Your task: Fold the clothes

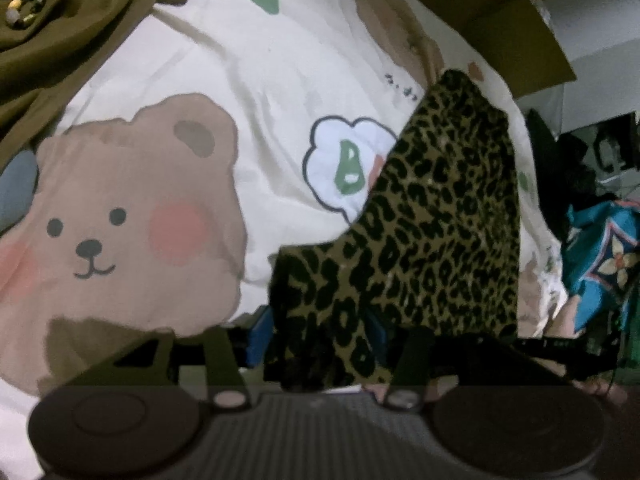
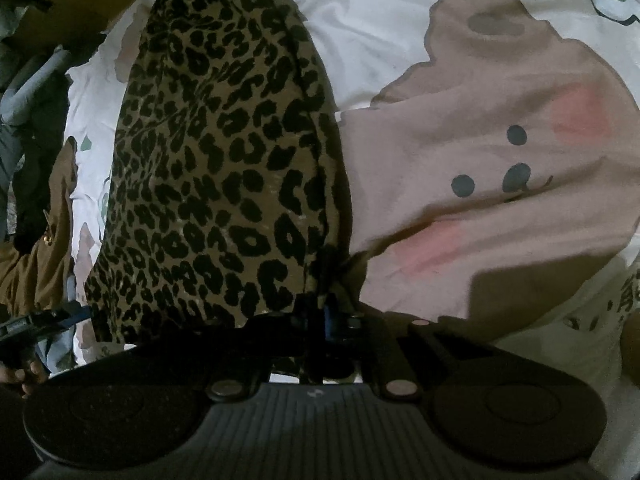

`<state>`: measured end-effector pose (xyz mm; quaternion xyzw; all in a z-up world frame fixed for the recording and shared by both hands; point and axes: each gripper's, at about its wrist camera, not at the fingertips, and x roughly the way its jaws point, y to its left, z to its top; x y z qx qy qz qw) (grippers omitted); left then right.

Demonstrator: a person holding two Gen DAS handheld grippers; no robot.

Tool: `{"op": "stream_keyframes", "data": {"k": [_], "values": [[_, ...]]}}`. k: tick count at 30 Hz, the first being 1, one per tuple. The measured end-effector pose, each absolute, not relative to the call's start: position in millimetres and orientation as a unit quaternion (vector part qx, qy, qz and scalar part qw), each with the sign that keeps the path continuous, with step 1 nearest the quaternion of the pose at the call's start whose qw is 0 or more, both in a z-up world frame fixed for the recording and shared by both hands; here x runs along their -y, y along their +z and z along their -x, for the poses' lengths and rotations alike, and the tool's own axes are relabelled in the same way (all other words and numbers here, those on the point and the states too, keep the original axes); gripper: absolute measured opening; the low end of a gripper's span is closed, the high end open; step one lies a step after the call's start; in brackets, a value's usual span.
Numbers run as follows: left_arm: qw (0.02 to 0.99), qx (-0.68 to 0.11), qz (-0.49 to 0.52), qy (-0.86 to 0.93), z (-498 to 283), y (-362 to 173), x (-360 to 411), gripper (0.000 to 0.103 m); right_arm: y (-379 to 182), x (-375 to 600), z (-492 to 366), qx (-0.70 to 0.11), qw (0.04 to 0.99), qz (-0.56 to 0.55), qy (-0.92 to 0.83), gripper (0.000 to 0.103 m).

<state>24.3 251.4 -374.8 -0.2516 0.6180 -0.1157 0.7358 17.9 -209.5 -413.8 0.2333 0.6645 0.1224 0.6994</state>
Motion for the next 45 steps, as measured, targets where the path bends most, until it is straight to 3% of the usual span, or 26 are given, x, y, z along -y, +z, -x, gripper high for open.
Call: {"op": "stream_keyframes", "data": {"k": [7, 16, 18, 20, 23, 34, 40, 45], "values": [[0.73, -0.622, 0.243, -0.143, -27, -385, -248, 0.06, -409, 210, -17, -0.667, 0.7, -0.226, 0.114, 0.003], [0.729, -0.63, 0.236, -0.127, -23, -413, -255, 0.059, -405, 207, -13, -0.667, 0.705, -0.215, 0.11, 0.003], [0.731, -0.627, 0.236, -0.129, -21, -416, -256, 0.056, -405, 207, -13, -0.668, 0.705, -0.214, 0.109, 0.003], [0.731, -0.629, 0.234, -0.127, -17, -418, -258, 0.044, -404, 206, -13, -0.668, 0.705, -0.211, 0.109, 0.003], [0.718, -0.643, 0.232, -0.133, -14, -421, -258, 0.038, -405, 205, -13, -0.668, 0.706, -0.21, 0.108, 0.003], [0.711, -0.643, 0.229, -0.167, -15, -429, -244, 0.035, -404, 206, -12, -0.668, 0.706, -0.211, 0.106, 0.004], [0.681, -0.656, 0.284, -0.159, -22, -439, -255, 0.034, -404, 207, -11, -0.669, 0.704, -0.216, 0.103, 0.005], [0.672, -0.674, 0.265, -0.156, -29, -437, -247, 0.033, -410, 206, -11, -0.671, 0.705, -0.208, 0.101, 0.013]]}}
